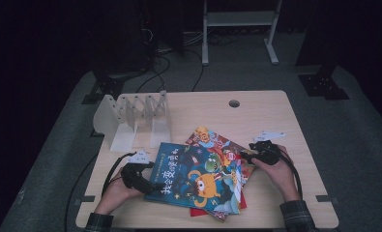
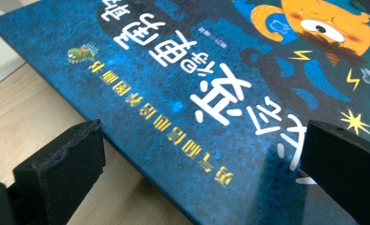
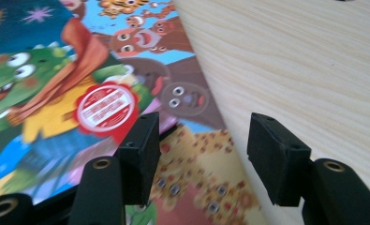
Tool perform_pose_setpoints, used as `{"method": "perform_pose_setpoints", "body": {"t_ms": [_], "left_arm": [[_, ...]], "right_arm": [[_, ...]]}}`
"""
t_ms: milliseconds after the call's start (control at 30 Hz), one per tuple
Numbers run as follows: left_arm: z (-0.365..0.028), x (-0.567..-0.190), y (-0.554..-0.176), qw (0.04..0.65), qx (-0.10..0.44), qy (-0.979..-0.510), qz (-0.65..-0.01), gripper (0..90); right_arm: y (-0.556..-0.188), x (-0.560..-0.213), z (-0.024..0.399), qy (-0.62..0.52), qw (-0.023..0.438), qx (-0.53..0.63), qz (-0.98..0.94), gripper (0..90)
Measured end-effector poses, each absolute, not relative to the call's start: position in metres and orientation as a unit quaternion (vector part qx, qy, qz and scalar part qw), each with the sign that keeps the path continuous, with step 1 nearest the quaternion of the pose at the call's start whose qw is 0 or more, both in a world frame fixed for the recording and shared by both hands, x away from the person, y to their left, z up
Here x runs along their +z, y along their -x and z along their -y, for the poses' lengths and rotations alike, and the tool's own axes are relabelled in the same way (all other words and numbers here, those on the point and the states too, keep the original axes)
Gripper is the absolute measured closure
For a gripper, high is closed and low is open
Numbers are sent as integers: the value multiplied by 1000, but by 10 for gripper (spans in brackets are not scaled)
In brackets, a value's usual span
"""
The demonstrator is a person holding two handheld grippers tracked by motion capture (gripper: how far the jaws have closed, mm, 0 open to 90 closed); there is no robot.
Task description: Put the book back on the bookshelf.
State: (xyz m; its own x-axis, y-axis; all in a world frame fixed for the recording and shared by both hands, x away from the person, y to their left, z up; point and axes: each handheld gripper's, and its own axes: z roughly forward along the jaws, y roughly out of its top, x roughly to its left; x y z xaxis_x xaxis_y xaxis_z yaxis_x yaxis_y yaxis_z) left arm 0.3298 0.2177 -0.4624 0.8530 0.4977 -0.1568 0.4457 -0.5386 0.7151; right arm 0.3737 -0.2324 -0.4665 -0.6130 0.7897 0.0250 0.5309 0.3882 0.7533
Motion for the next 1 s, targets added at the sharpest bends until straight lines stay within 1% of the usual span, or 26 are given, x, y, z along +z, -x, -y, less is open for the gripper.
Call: {"method": "perform_pose_setpoints", "body": {"t_ms": [100,300,367,433,467,500,533,600,800,1000], "left_arm": [[-221,-463,-331,394,41,-874,-280,0],[-230,-460,-330,400,45,-865,-299,0],[-233,-459,-329,402,44,-864,-301,0],[-234,-459,-327,401,46,-863,-304,0],[-236,-460,-326,401,44,-863,-304,0],[-236,-460,-325,401,44,-863,-305,0],[-238,-461,-324,401,43,-862,-306,0],[-240,-462,-322,403,43,-861,-308,0],[-251,-464,-319,413,36,-852,-320,0],[-259,-469,-315,416,25,-848,-329,0]], "right_arm": [[-362,-468,235,-402,162,383,-816,463],[-329,-467,240,-371,150,409,-820,615],[-322,-466,241,-360,128,421,-823,667],[-315,-465,240,-348,120,428,-826,712],[-314,-465,239,-346,118,428,-827,719],[-311,-465,236,-338,112,427,-831,748],[-311,-465,236,-338,112,427,-831,748],[-310,-468,228,-325,101,419,-842,801],[-312,-469,221,-317,99,421,-844,822],[-313,-470,211,-310,98,423,-846,820]]}}
